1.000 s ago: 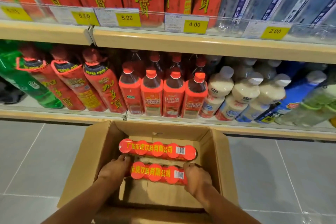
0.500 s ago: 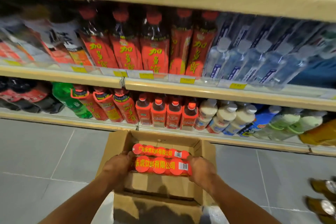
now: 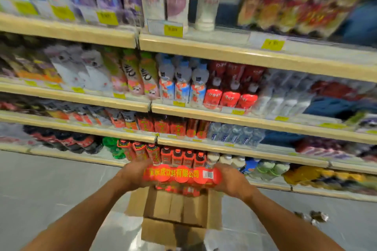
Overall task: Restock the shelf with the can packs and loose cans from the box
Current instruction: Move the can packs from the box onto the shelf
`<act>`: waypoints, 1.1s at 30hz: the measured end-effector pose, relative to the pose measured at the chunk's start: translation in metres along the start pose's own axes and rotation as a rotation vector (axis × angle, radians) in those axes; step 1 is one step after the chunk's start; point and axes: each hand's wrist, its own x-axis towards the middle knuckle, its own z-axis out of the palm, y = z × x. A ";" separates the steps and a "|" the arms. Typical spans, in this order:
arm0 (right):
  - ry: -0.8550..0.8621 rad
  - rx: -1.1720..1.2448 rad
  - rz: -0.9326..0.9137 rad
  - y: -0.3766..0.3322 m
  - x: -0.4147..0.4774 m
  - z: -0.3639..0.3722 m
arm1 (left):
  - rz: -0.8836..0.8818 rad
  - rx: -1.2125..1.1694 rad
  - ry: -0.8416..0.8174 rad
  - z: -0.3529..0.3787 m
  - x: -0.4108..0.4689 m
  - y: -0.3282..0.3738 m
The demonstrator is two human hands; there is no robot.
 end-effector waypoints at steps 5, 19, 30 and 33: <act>0.115 0.078 0.045 -0.043 -0.059 -0.083 | 0.093 -0.128 0.086 -0.104 -0.051 0.028; 0.615 0.567 -0.026 -0.070 -0.157 -0.240 | 0.235 -0.712 0.378 -0.274 -0.083 0.125; 0.759 0.701 -0.150 -0.025 -0.151 -0.376 | 0.344 -0.831 0.574 -0.345 -0.014 0.236; 0.798 0.707 -0.189 -0.012 -0.137 -0.410 | 0.339 -0.812 0.616 -0.362 0.009 0.257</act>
